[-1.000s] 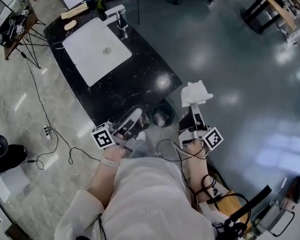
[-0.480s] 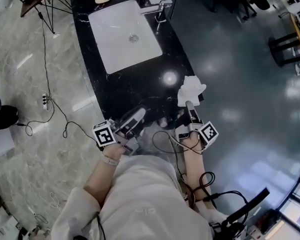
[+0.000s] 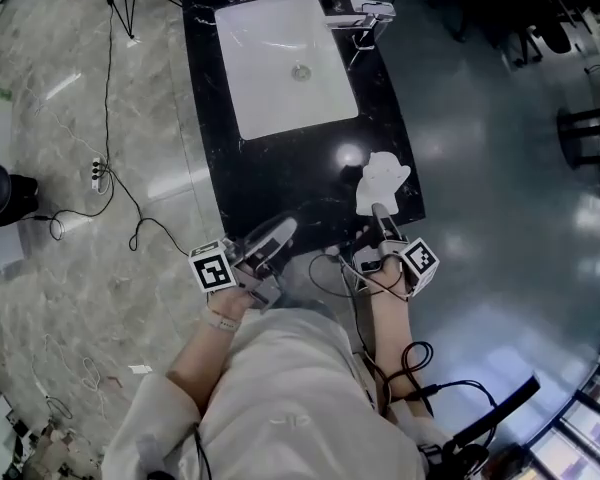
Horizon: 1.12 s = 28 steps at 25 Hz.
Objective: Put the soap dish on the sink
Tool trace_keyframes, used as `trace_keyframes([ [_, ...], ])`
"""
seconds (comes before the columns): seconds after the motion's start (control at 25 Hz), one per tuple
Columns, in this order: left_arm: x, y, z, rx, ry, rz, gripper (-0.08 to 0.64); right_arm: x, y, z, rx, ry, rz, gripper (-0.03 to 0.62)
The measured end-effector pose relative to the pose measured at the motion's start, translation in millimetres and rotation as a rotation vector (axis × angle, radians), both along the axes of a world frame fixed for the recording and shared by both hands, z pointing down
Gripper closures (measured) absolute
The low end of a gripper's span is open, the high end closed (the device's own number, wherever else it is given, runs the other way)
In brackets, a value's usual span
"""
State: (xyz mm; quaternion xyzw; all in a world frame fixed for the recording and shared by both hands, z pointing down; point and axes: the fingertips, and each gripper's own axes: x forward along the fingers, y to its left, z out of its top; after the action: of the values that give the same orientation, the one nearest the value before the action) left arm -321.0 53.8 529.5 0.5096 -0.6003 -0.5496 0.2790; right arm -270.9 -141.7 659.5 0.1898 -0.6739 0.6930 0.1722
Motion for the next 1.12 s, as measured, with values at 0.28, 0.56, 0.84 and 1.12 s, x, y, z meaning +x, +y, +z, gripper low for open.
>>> trace_keyframes([
  [0.28,-2.3,13.2,3.2,0.005,0.012,-0.028,0.489,-10.1,-4.5,6.3,-0.031,0.038,0.033,0.433],
  [0.56,-7.1,22.3,-2.9,0.027,0.011,-0.047,0.489,-22.1,-4.9,2.2,-0.061,0.111,0.074,0.433],
  [0.84,-11.9,31.7,-9.5,0.046,0.004,-0.065,0.489,-45.0,-6.5,-12.1,-0.059,0.089,0.076,0.434],
  [1.12,-11.9,39.7,-14.7,0.052,-0.005,-0.076,0.489,-49.0,-3.0,-10.6,-0.073,0.097,0.098,0.443],
])
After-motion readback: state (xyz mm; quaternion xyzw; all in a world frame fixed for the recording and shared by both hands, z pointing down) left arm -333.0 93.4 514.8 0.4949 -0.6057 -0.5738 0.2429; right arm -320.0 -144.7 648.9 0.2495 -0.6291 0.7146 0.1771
